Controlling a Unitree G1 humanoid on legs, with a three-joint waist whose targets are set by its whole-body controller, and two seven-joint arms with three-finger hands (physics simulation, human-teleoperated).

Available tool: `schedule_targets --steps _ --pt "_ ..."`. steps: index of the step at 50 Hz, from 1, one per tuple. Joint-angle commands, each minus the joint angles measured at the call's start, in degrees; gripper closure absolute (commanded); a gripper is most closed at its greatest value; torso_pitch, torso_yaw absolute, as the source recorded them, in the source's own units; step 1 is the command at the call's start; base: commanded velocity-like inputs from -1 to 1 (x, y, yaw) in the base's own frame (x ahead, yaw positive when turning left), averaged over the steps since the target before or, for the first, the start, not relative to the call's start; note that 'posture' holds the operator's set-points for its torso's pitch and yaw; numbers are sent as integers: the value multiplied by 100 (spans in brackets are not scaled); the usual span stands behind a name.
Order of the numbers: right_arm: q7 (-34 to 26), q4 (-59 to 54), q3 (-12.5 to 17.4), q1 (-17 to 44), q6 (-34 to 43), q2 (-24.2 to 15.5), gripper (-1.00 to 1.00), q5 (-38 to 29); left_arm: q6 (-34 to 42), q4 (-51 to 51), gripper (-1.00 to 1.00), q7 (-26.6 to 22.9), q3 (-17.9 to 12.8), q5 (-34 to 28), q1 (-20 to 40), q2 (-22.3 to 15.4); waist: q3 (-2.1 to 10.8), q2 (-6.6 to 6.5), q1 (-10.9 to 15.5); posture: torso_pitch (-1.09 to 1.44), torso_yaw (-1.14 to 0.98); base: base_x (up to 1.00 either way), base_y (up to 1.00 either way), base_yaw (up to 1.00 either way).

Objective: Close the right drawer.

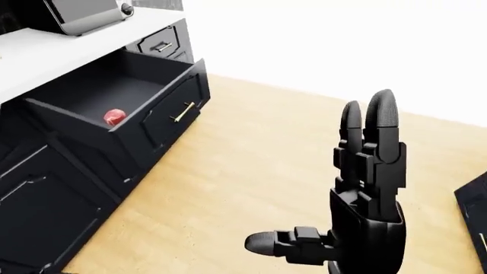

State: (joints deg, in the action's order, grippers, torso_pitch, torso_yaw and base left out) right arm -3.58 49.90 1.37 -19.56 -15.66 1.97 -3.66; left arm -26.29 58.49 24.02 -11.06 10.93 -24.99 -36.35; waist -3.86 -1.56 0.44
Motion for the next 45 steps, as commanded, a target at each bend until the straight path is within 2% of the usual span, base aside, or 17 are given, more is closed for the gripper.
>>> schedule_targets --steps 1,4,5,9,16,17,19,20,26,31,32,34,36,38,43,44,45 --pt "33 162 -4 33 -136 -14 -100 -7 -91 149 -100 -5 -76 -4 20 -51 13 -32 -6 0 0 0 0 -53" --pt "56 149 48 83 -100 -22 -100 4 -68 149 -100 -1 -61 -11 46 -54 48 251 -4 0 0 0 0 -53" --pt "55 161 46 51 -123 -15 -100 5 -92 149 -100 -4 -71 -5 20 -49 134 451 -34 0 0 0 0 -53" --pt "35 181 44 17 -130 -13 -100 26 -115 149 -100 18 -81 1 -7 -69 85 263 -170 0 0 0 0 -53" --pt "12 211 99 72 -32 -17 -100 70 -101 149 -100 15 -42 -32 16 -44 -21 -93 -111 0 0 0 0 -36" --pt "6 224 110 76 -17 -12 -100 76 -109 149 -100 17 -53 -20 9 -50 19 -133 -176 0 0 0 0 0" --pt "-1 214 115 91 -12 -3 -100 64 -119 149 -100 32 -61 -11 -4 -70 175 -394 -259 0 0 0 0 0" --pt "18 210 134 91 4 10 -100 19 -147 149 -100 41 -66 -14 -31 -72 99 -203 -216 0 0 0 0 0" --pt "52 103 191 191 -37 26 -100 -69 -74 149 -100 2 -8 -52 52 -41 179 84 -48 0 0 0 0 0" --pt "112 -42 187 304 -75 19 -100 -214 8 149 -100 -65 49 -85 146 34 277 61 -17 0 0 0 4 0" --pt "122 -52 182 304 -84 15 -100 -218 -8 148 -100 -82 50 -97 130 56 157 92 -13 0 0 0 17 0" --pt "138 -81 156 262 -142 14 -100 -254 -88 148 -100 -109 28 -94 47 87 145 56 -39 0 0 1 34 0" --pt "151 -79 140 236 -162 11 -100 -245 -104 148 -100 -91 -2 -63 25 57 116 208 -54 0 0 5 45 0" --pt "158 -75 153 249 -148 3 -100 -232 -91 148 -100 -83 9 -73 36 46 164 229 -76 0 0 4 45 0" --pt "141 -51 167 256 -107 -5 -100 -194 -87 148 -100 -87 27 -95 44 62 57 -29 -140 0 0 4 45 0" --pt "139 -66 168 274 -97 -6 -100 -188 -87 148 -100 -92 24 -91 42 65 84 -142 -147 0 0 5 45 0" --pt "141 -60 153 241 -136 1 -100 -204 -118 148 -100 -92 10 -87 10 66 141 -347 -147 0 0 4 46 0"
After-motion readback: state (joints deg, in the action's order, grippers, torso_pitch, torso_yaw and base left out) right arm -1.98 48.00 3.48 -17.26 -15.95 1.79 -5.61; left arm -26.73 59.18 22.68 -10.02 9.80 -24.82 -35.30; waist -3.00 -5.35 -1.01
